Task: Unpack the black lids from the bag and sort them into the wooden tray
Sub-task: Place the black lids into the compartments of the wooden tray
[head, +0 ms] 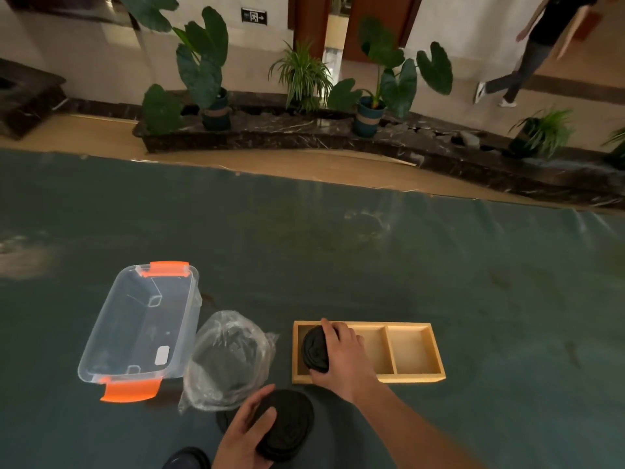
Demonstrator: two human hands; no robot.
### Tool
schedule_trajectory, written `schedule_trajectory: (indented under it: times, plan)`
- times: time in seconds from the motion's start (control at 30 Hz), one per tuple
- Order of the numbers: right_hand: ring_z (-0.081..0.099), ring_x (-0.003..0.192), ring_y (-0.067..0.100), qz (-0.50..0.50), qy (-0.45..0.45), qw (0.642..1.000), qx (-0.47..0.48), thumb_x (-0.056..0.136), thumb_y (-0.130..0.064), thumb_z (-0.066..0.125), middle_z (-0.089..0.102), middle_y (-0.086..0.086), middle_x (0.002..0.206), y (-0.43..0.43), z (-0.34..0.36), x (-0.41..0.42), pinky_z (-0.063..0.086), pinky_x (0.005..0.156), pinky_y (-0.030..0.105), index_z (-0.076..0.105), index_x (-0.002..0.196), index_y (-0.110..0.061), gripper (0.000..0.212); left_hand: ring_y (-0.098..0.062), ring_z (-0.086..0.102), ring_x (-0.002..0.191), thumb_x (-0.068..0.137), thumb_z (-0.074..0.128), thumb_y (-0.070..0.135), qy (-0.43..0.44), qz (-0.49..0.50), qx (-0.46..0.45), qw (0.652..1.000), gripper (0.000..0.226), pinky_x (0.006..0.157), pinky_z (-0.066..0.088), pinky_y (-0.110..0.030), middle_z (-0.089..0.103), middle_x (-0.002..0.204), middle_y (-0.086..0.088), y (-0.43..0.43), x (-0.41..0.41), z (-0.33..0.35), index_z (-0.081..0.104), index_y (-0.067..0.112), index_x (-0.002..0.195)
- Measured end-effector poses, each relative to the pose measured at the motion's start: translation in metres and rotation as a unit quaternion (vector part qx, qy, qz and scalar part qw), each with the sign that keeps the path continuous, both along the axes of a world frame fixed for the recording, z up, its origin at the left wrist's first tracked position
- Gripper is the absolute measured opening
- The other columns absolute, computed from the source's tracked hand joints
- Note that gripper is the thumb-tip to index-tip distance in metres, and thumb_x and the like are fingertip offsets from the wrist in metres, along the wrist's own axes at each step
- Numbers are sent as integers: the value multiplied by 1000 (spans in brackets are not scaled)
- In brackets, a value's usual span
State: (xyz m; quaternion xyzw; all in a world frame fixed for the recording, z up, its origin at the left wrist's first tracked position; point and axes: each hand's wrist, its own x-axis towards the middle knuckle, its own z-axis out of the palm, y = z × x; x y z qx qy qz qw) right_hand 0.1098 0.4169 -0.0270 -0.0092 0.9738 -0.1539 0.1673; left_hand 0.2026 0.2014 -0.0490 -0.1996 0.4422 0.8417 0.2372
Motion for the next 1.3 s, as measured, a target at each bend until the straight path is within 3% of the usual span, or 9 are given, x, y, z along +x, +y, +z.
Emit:
schedule_trajectory:
  times: [0.1,0.23,0.53,0.83,1.0,1.07,1.13,1.2,1.3]
  plan:
    - [39,140,28,-5,9,1000,6,79,-60,72,39,6,155,-2,-9,-2,30,122,44,21,159,-22,102,-13,77,89,43,102,25,25,-32,-29,999,87,70,59,-19,74,117,-24,-6,6,-9,66,2,118]
    - [44,137,26,-7,18,1000,9,79,-58,74,45,4,150,-5,-13,-7,31,121,43,30,151,-21,92,-12,76,93,19,105,41,28,-48,-41,998,115,71,58,-18,79,109,-14,-8,6,-13,66,4,120]
    - [40,141,25,-6,21,999,38,80,-76,63,43,3,151,-8,-21,-4,32,118,47,29,152,-20,98,-16,76,97,21,105,42,64,-53,-48,995,113,78,60,-21,77,113,-16,-1,4,-8,67,4,121]
    - [17,156,30,1,35,997,73,89,-81,32,28,7,165,-8,-31,10,17,125,54,20,160,-16,98,-14,75,101,23,104,45,64,-56,-51,995,111,76,59,-20,77,116,-13,4,-5,0,67,8,122]
    - [12,159,26,-30,57,998,-1,91,-75,-6,19,4,171,-5,-1,18,16,127,51,14,163,-19,94,-30,76,98,52,97,12,24,-5,16,1000,82,78,64,-40,77,111,-18,22,-11,23,64,4,126]
    - [29,150,18,-77,90,985,-123,96,-74,9,33,-2,161,0,27,26,29,122,48,34,155,-23,82,-35,74,103,64,87,9,9,18,32,999,68,85,61,-48,74,119,-21,32,-15,33,64,6,128]
    - [40,139,9,-51,81,969,-228,93,-72,44,41,-9,149,7,60,39,37,118,40,47,146,-26,70,-38,70,111,79,72,4,0,21,42,999,48,92,58,-53,70,127,-22,44,-20,40,65,8,127]
    - [31,145,8,46,44,978,-197,80,-71,64,35,-10,157,12,90,54,28,125,31,38,153,-28,88,-37,65,121,89,63,1,4,1,46,999,42,104,50,-56,68,132,-19,57,-26,50,64,11,129]
    - [17,154,15,131,40,988,-78,76,-69,70,22,-3,168,21,102,63,16,127,33,20,159,-29,106,-32,62,127,95,61,4,25,-31,38,998,37,109,46,-53,67,135,-15,79,-35,62,65,14,131]
